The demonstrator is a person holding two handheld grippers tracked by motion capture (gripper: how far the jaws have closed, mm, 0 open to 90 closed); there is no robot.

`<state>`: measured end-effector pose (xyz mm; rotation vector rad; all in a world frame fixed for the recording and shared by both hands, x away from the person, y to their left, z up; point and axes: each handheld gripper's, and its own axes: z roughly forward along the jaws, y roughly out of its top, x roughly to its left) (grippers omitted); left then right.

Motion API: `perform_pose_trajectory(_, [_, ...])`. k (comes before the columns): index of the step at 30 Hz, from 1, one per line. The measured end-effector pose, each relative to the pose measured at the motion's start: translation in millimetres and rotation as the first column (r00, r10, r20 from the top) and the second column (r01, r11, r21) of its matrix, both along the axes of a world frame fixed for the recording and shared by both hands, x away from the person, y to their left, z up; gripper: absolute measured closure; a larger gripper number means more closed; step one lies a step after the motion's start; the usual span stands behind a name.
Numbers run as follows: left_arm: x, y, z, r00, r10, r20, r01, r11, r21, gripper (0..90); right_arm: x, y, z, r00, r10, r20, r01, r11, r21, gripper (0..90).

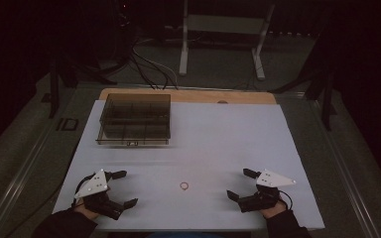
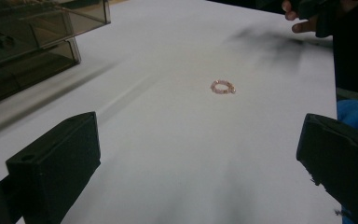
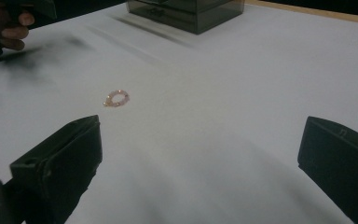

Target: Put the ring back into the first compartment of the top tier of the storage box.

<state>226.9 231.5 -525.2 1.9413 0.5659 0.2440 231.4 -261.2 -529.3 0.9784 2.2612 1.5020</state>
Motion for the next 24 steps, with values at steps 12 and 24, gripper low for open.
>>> perform_pose_trajectory(12, [-0.5, 0.4, -0.5, 0.9998, 0.015, -0.009, -0.015, 0.9998, 0.014, 1.1, 5.1, 3.1, -2.4, 0.9999, 0.016, -0.003, -0.016, 0.9997, -0.015, 0.0])
perform_pose_trajectory(24, [-2.8, 0.5, 6.0, 1.0, 0.006, 0.001, -0.006, 0.9994, 0.035, 1.1, 3.0, 6.2, 0.2, 0.9997, 0.022, 0.008, -0.022, 0.9996, -0.014, 0.0])
